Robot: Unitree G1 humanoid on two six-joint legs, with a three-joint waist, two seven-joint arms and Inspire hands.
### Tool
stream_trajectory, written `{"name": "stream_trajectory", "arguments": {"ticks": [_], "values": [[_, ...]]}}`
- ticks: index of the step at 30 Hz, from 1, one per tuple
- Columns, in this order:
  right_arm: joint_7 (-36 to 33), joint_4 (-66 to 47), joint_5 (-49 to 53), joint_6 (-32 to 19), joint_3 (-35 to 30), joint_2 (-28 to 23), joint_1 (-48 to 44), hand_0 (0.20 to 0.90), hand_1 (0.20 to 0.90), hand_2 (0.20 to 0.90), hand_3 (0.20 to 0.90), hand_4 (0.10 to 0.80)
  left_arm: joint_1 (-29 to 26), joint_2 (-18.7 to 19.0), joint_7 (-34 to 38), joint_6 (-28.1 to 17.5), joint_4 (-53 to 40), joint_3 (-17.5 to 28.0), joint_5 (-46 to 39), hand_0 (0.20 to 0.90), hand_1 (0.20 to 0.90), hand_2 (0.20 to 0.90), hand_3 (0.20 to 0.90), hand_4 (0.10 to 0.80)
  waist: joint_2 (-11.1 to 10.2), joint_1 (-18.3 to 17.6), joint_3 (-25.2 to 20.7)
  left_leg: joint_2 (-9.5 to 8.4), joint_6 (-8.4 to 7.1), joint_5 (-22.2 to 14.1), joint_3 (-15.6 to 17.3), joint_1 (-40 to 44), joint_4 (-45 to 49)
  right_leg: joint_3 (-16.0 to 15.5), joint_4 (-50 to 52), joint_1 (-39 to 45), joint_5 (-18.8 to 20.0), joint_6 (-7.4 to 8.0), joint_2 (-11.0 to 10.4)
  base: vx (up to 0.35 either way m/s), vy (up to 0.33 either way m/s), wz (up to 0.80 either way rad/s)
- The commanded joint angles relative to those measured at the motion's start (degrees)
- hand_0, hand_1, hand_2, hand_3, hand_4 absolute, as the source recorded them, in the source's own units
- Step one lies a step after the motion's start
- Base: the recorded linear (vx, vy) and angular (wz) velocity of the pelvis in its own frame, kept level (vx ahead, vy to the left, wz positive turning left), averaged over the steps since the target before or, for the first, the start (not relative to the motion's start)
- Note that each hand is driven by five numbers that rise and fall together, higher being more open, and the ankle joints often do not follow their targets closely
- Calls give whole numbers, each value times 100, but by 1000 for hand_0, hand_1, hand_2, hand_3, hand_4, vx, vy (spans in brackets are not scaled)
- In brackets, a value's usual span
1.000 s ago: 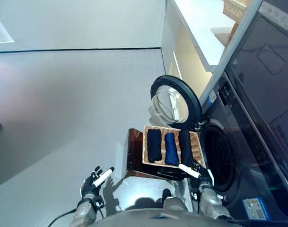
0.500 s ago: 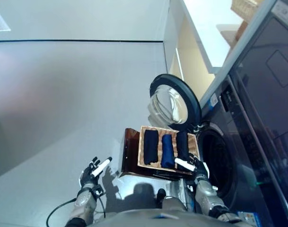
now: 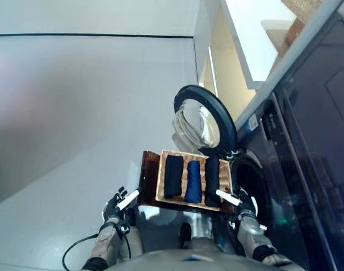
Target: Pick up the clothes and place them into the washing machine
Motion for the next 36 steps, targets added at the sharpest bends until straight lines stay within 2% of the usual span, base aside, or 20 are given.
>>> {"name": "stream_trajectory", "arguments": {"ticks": [1,5,9,12,14,16,19,23,24,26,29,30,31,32,34,36], "values": [[-16,-219,18,-364,-1,94,-307,900,900,900,900,800,-257,342,-13,-478,-421,249,-31,900,900,900,900,800,-287,179,-333,-404,149,-100,160,-857,871,148,369,701,-274,326,-696,150,167,-22],[-32,-216,-2,-325,141,195,-564,900,900,900,900,800,-464,475,148,-590,-559,317,-8,900,900,900,900,800,-320,197,-389,-520,268,-210,353,-843,859,238,444,517,-55,442,-875,85,144,-20],[-49,-260,-64,-288,136,190,-598,900,900,900,900,800,-531,521,211,-616,-560,322,55,900,900,900,900,800,-383,177,-420,-665,340,-282,379,-820,760,183,461,473,142,543,-974,67,95,3],[-48,-302,-55,-294,58,159,-537,900,900,900,900,800,-510,488,186,-592,-503,296,64,900,900,900,900,800,-464,155,-459,-784,386,-378,405,-847,835,151,462,497,456,621,-1067,50,59,5],[-48,-424,-52,-312,-6,106,-451,900,900,900,900,800,-489,465,137,-568,-505,249,88,900,900,900,900,800,-498,110,-486,-861,424,-395,514,-887,888,163,502,497,664,642,-1085,37,80,7],[-52,-489,-45,-305,-33,96,-412,900,900,900,900,800,-442,447,108,-557,-525,233,90,900,900,900,900,800,-502,110,-517,-889,453,-413,526,-885,887,141,562,487,688,648,-1091,35,103,17],[-52,-592,-80,-287,23,138,-471,900,900,900,900,800,-403,486,105,-523,-561,261,67,900,900,900,900,800,-468,99,-439,-989,683,-655,503,-654,877,27,1553,100,896,583,-1179,23,175,2],[-29,-629,-101,-254,165,248,-614,900,900,900,900,800,-327,530,114,-505,-594,463,-30,900,900,900,900,800,-393,143,-248,-991,805,-734,614,-269,778,-577,2147,-155,1166,517,-1458,18,132,-15],[-23,-618,-99,-246,159,255,-619,900,900,900,900,800,-289,558,97,-501,-603,499,-33,900,900,900,900,800,-385,147,-252,-982,799,-745,651,-195,729,-728,2136,-173,1164,532,-1546,46,34,-11],[-33,-548,-103,-223,151,261,-671,900,900,900,900,800,-269,593,85,-501,-566,554,-52,900,900,900,900,800,-383,137,-248,-948,740,-761,640,-134,666,-819,1878,-202,1216,571,-1752,40,-62,-5],[-21,-583,-81,-227,154,265,-710,900,900,900,900,800,-271,600,108,-545,-569,571,-85,900,900,900,900,800,-380,33,-188,-855,589,-811,498,-121,681,-669,1300,-398,1185,628,-1892,59,-154,-2],[-27,-554,-65,-236,140,264,-736,900,900,900,900,800,-319,605,120,-559,-494,574,-63,900,900,900,900,800,-462,-60,-138,-871,502,-904,396,-59,687,-475,701,-585,1294,722,-1913,140,-193,-3],[-28,-572,-66,-233,142,267,-724,900,900,900,900,800,-324,601,124,-565,-466,581,-53,900,900,900,900,800,-506,-95,-107,-869,463,-951,361,6,670,-437,449,-693,1398,775,-1924,129,-155,-3],[-29,-574,-67,-233,143,267,-722,900,900,900,900,800,-323,601,123,-565,-465,581,-53,900,900,900,900,800,-497,-94,-100,-857,458,-966,358,20,674,-444,437,-670,1397,774,-1911,118,-101,-5],[-52,-624,-84,-216,110,273,-702,900,900,900,900,800,-365,596,145,-556,-379,608,-41,900,900,900,900,800,-576,-177,-39,-814,344,-1065,239,232,572,-473,20,-975,1783,933,-2002,187,-164,13],[-58,-680,-99,-209,106,279,-677,900,900,900,900,800,-361,584,154,-550,-361,609,-36,900,900,900,900,800,-582,-203,-13,-772,293,-1087,194,316,544,-440,-35,-1034,1912,969,-2046,168,-157,24]]}}
